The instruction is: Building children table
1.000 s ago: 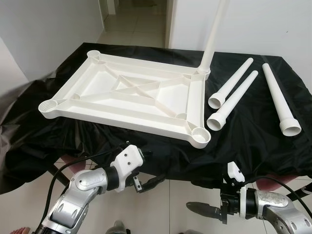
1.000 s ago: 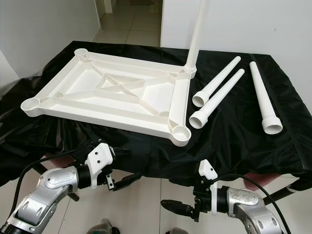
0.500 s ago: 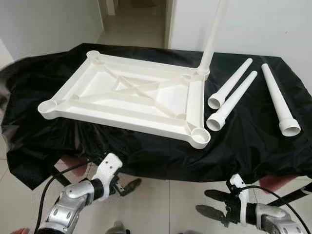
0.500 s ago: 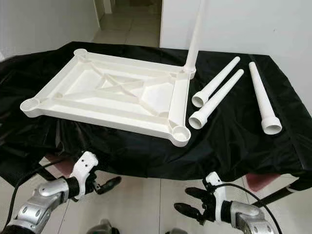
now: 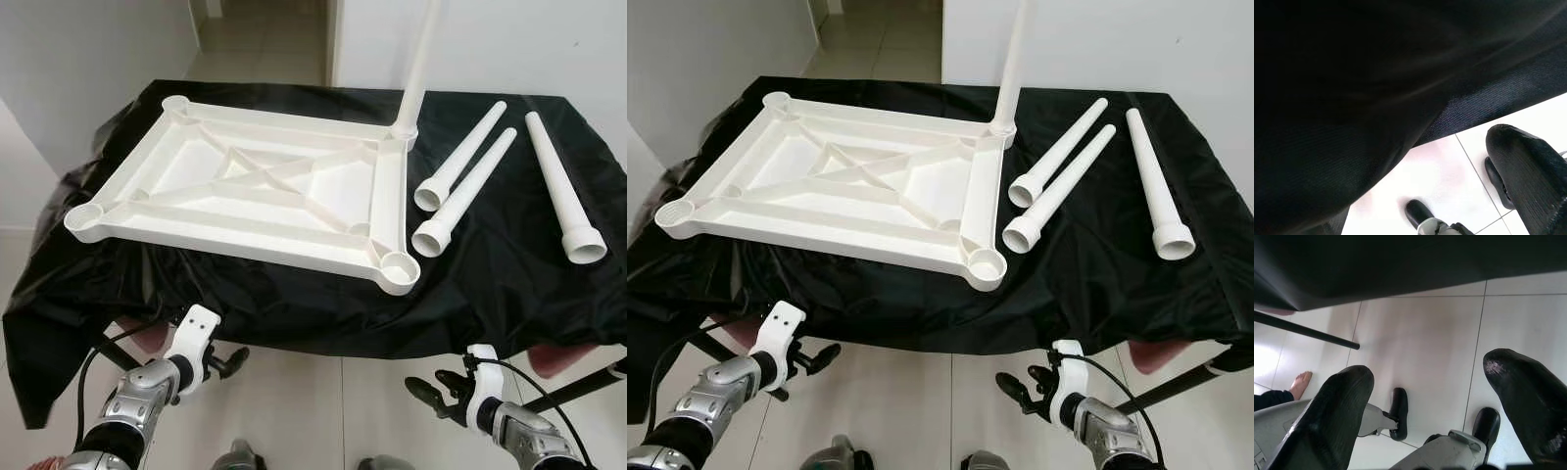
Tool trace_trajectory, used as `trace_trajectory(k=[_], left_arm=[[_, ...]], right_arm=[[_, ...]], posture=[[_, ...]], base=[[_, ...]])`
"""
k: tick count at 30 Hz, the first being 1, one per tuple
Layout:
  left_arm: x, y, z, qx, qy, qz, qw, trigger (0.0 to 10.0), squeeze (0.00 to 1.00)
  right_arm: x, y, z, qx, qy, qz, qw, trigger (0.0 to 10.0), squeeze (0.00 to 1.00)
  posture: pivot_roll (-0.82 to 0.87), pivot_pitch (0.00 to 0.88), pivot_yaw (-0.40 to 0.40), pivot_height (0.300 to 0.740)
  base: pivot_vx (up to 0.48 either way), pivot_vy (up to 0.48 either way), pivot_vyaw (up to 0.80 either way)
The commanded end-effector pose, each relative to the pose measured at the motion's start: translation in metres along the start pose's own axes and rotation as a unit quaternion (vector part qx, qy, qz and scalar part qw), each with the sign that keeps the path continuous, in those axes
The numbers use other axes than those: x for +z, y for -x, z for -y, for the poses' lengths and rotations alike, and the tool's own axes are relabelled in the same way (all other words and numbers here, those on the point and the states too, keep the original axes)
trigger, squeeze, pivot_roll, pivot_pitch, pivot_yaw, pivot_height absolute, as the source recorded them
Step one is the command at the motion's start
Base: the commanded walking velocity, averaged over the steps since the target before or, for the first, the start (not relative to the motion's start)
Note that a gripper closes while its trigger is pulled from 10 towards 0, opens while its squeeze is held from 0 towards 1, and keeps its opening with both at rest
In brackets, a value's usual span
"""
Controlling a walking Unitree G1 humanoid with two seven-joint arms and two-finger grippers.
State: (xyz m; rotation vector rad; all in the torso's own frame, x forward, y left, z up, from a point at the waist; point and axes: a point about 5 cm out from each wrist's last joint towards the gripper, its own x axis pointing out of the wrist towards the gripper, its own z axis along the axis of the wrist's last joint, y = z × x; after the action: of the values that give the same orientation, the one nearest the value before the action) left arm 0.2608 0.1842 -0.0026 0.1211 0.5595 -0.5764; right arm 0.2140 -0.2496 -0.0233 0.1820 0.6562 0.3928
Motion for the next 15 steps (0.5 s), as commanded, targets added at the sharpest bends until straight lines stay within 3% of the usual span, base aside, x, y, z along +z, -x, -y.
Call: trace_trajectory(k=[1,6,7,11,12,15], left_arm=[[-0.001,0.0,-0.003,0.016,0.001,-0.002,1.0,10.0,0.0],[-0.009,-0.002,-0.006,0.031,0.009,-0.013,0.999,10.0,0.0],[-0.017,-0.004,-0.008,0.066,0.026,-0.028,0.997,10.0,0.0],[-0.021,-0.004,-0.008,0.082,0.041,-0.033,0.995,10.0,0.0],[-0.025,-0.005,-0.008,0.113,0.05,-0.043,0.991,10.0,0.0],[-0.027,-0.006,-0.008,0.133,0.059,-0.048,0.988,10.0,0.0]], right_arm=[[-0.005,-0.001,-0.001,0.0,-0.005,-0.005,1.0,10.0,0.0],[-0.012,-0.003,0.0,-0.018,-0.012,-0.015,1.0,10.0,0.0],[-0.017,-0.006,0.001,-0.055,-0.017,-0.023,0.998,10.0,0.0],[-0.019,-0.008,0.001,-0.078,-0.017,-0.026,0.996,10.0,0.0],[-0.023,-0.009,0.002,-0.114,-0.026,-0.033,0.993,10.0,0.0],[-0.026,-0.01,0.003,-0.135,-0.029,-0.038,0.99,10.0,0.0]], posture=[[-0.01,0.105,0.071,0.74],[-0.01,0.107,0.072,0.74],[-0.01,0.106,0.074,0.74],[-0.01,0.106,0.074,0.74],[-0.01,0.105,0.072,0.74],[-0.01,0.097,0.065,0.74]], base=[[0.0,0.0,0.0],[0.0,0.0,0.0],[0.0,0.0,0.0],[0.0,0.0,0.0],[0.0,0.0,0.0],[0.0,0.0,0.0]])
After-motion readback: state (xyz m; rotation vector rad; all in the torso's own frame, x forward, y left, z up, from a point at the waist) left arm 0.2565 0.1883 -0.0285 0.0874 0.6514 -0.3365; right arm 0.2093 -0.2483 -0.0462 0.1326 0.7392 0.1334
